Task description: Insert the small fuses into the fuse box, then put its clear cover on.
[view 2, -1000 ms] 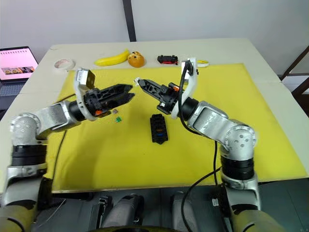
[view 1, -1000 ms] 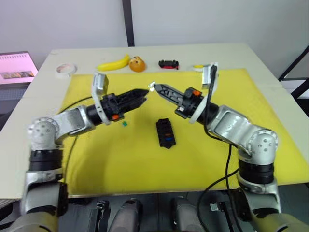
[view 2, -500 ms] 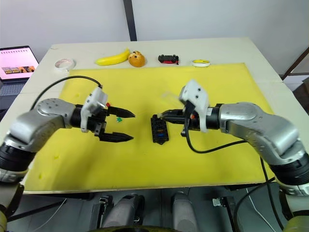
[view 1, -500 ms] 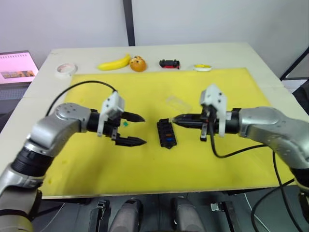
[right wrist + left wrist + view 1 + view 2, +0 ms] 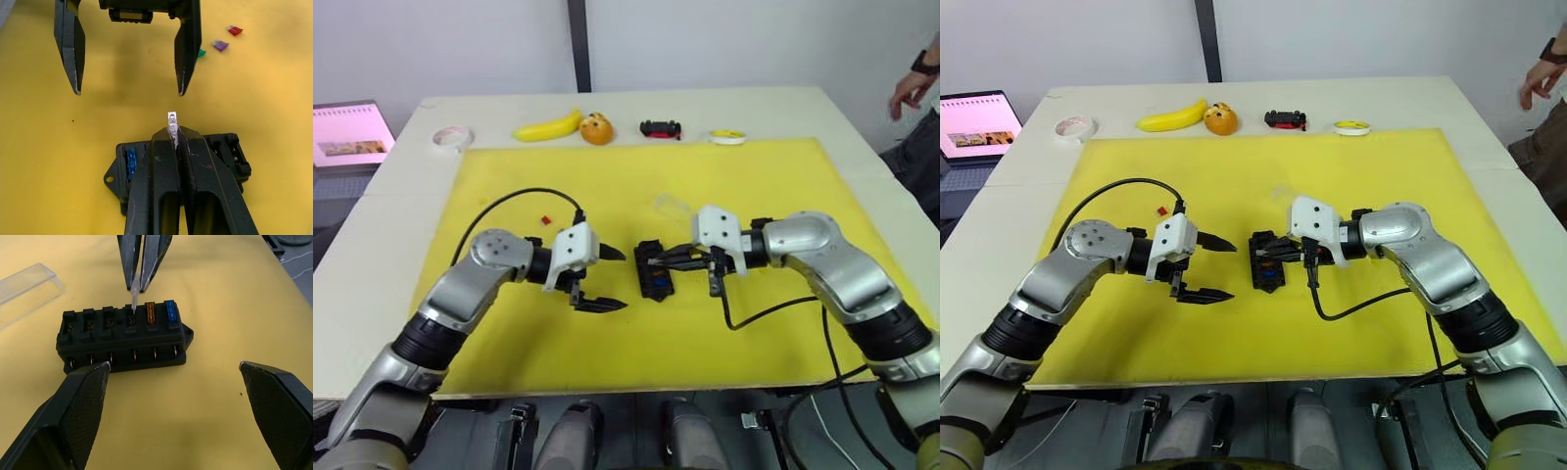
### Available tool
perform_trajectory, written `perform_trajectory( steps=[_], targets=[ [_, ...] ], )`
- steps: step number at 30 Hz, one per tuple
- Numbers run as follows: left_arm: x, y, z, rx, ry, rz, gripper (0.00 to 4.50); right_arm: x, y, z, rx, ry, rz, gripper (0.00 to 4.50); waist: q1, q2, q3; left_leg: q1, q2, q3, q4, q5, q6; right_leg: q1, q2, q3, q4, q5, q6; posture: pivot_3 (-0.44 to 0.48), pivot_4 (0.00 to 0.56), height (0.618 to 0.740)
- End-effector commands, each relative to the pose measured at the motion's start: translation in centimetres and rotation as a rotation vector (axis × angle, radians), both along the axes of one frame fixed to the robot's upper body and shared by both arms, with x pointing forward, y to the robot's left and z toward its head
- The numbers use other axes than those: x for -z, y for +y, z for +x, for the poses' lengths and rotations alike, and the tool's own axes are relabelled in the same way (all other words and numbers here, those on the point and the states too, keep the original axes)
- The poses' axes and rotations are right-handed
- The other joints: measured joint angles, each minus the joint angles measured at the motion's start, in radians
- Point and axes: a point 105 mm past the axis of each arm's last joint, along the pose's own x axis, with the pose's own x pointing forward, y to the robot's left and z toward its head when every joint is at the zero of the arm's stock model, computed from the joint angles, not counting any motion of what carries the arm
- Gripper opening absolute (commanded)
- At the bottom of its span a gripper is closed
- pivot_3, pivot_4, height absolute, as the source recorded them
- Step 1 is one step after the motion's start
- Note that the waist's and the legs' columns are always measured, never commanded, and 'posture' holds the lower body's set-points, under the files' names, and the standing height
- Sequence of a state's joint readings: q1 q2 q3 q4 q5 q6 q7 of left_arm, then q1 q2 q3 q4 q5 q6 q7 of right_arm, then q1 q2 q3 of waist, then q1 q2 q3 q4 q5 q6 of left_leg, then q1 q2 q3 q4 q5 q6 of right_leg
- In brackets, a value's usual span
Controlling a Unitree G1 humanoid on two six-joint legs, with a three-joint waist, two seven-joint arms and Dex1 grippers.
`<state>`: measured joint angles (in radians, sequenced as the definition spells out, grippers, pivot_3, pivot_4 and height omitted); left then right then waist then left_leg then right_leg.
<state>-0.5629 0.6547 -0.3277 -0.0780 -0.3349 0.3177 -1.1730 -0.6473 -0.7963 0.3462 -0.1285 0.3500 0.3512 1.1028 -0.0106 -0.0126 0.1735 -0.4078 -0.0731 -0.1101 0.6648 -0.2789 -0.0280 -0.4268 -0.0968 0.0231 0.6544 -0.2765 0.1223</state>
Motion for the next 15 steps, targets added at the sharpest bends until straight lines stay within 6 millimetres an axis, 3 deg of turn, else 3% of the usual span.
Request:
perform_trajectory(
  steps=[1, 15],
  targets=[
    [-1.16, 0.01, 0.54, -0.017, -0.051, -0.026, 4.46, -0.98, 0.19, 0.36, -0.022, -0.054, -0.004, 0.00, -0.001, 0.000, 0.000, 0.000, 0.000, 0.000, 0.000, 0.000, 0.000, 0.000, 0.000, 0.000, 0.000, 0.000, 0.000, 0.000, 0.150, 0.740],
    [-1.47, -0.32, 0.66, -0.025, -0.062, -0.035, 4.46, -0.26, 0.10, 1.16, -0.026, -0.072, -0.047, 0.00, -0.002, 0.000, 0.000, 0.000, 0.000, 0.000, 0.000, 0.001, -0.001, 0.000, 0.000, 0.000, 0.000, 0.000, 0.000, 0.000, 0.150, 0.740]
  ],
)
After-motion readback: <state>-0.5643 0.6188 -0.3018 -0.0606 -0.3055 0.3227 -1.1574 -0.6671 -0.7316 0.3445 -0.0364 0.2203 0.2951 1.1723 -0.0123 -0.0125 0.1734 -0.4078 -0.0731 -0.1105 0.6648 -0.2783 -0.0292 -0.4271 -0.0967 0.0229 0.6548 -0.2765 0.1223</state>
